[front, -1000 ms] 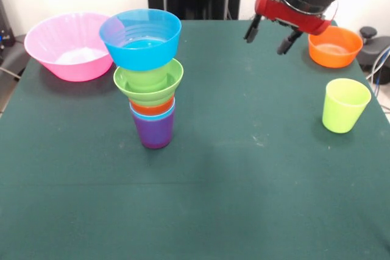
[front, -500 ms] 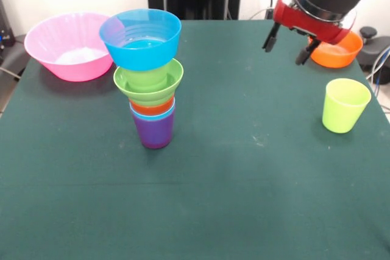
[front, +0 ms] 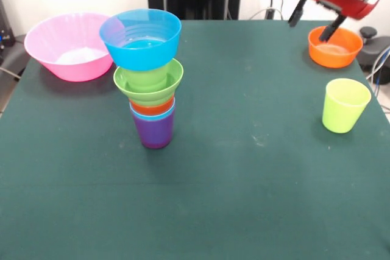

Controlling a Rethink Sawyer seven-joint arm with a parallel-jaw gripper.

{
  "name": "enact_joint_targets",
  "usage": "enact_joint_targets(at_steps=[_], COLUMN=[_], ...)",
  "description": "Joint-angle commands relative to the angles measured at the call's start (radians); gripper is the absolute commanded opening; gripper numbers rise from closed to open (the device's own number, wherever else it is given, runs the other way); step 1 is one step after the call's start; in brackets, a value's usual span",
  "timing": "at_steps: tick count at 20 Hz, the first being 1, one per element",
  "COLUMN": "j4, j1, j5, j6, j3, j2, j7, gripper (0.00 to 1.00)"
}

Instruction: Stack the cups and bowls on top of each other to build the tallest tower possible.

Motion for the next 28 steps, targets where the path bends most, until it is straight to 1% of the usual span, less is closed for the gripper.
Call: enact_joint_targets(at_steps=[1, 6, 12, 17, 22, 24, 28], j4=[0.236, 0.378, 0.492, 0.512, 0.512, 0.513, 0.513], j1=[0.082, 0.151, 0.228, 0.272, 0.317, 0.331, 0.349], j5=[0.058, 0.131, 0.182, 0.213, 0.219, 0.222, 0.223], j6=[-0.037, -0.189, -0.397, -0.517, -0.573, -0.61, -0.665], j3=[-0.015, -0.03, -0.043, -0.051, -0.071, -0.073, -0.083], j2=[-0.076, -0.106, -0.094, -0.043, -0.004, 0.024, 0.062], j7=[0.273, 0.353, 0.405, 0.444, 0.468, 0.473, 0.477], gripper=[1.0, 1.0, 1.0, 1.0, 1.0, 1.0, 1.0])
